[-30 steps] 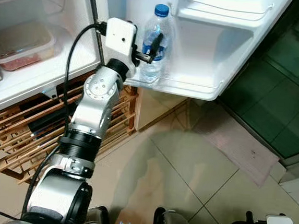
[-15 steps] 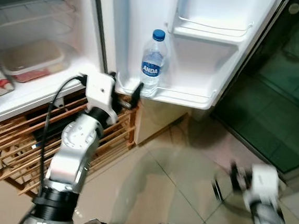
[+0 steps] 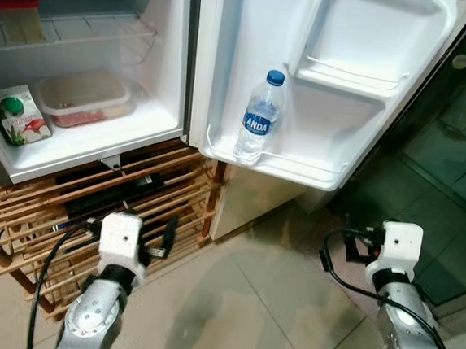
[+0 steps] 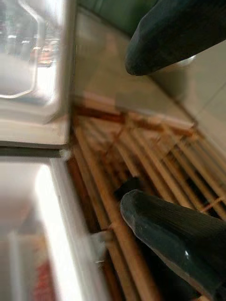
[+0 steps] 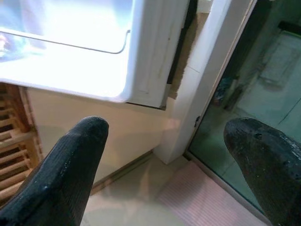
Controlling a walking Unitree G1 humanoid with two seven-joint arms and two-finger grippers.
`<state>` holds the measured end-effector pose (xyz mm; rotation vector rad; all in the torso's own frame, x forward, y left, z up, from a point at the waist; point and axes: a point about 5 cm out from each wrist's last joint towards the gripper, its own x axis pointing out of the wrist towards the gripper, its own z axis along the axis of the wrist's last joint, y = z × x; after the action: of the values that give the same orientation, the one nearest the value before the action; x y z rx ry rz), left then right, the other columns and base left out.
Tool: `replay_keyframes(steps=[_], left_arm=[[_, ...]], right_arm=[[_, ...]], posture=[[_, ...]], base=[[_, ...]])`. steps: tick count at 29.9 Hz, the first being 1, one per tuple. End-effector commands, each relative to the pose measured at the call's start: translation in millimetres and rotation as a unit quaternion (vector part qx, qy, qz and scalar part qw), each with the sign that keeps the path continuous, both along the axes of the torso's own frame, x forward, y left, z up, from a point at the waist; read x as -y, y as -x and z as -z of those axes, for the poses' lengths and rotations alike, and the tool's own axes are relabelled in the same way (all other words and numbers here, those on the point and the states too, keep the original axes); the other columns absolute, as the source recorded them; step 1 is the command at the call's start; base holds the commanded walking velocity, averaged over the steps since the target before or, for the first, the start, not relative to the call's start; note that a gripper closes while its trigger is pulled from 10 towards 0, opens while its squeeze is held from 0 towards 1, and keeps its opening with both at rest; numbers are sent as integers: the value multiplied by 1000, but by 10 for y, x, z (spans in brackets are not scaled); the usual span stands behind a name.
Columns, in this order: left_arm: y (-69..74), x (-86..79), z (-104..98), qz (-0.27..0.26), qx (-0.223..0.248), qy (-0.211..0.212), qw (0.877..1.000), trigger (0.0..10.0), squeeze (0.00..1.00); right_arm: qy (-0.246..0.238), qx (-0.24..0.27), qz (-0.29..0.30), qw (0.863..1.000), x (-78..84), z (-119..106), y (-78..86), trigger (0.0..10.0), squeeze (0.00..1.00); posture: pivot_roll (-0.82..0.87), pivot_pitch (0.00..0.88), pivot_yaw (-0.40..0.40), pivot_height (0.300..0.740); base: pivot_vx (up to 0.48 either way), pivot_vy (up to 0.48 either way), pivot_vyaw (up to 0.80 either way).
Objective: Restocking fridge
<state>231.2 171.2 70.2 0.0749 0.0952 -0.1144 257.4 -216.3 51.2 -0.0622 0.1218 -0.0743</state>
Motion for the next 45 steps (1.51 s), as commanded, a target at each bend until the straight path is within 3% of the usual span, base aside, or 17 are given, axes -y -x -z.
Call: replay_keyframes(steps=[1,9,17,33,45], left_arm=[[-121,86,-133,20,27,4,999,10000,0],[-251,302,-400,86,77,25,993,10000,0],[-263,333,-507,112,104,8,988,10000,0],[-438,337,-611,94,113,16,989,10000,0],[-436,348,-599,104,111,11,988,10000,0]], right_arm=[[-5,3,6,1000,-35,0,24,10000,0],[-16,5,10,1000,-118,24,89,10000,0],[-14,-8,9,1000,-149,116,80,10000,0],[4,2,-26,1000,-251,50,-55,10000,0],[8,-15,-30,999,-252,148,30,10000,0]], posture=[[19,0,-56,740],[-1,0,-17,740],[19,0,-6,740],[21,0,-40,740],[16,0,-36,740]], base=[[0,0,0],[0,-360,198],[0,-480,792],[0,-464,786],[67,-422,0]])
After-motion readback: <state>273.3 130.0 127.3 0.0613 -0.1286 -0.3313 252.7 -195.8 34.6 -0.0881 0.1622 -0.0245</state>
